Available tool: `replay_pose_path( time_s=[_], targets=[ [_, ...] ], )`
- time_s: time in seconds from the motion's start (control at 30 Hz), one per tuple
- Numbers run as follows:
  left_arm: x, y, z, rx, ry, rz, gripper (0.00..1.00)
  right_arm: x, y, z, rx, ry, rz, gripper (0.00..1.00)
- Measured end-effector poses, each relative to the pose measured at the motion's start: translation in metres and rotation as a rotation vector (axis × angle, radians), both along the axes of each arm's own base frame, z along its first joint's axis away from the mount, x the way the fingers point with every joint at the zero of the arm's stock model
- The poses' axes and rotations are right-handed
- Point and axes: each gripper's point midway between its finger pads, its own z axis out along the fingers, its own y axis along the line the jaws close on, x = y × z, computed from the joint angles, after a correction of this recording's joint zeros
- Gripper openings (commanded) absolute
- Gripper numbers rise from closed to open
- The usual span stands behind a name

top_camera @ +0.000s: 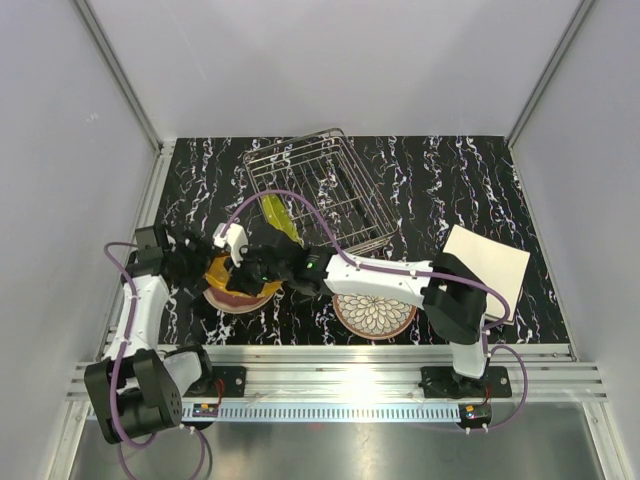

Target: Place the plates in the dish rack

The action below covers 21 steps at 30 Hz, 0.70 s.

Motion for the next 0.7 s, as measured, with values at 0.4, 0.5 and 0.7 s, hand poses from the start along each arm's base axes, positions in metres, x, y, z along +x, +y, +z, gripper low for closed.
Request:
replay_pose_path(
  time_s=[0.4, 0.5, 0.7],
  targets=[
    [0.016, 0.0, 0.02, -0.035, -0.112, 0.036, 0.0, 0.007, -0.005, -0.002, -0.009, 0.015, -0.022, 0.08],
    [0.015, -0.001, 0.019, -0.036, -0.101, 0.036, 0.0, 0.006, -0.006, -0.004, -0.019, 0.021, -0.022, 0.37],
    [0.012, -0.002, 0.021, -0.036, -0.105, 0.033, 0.0, 0.005, -0.01, 0.01, -0.011, -0.037, -0.03, 0.9]
  ],
)
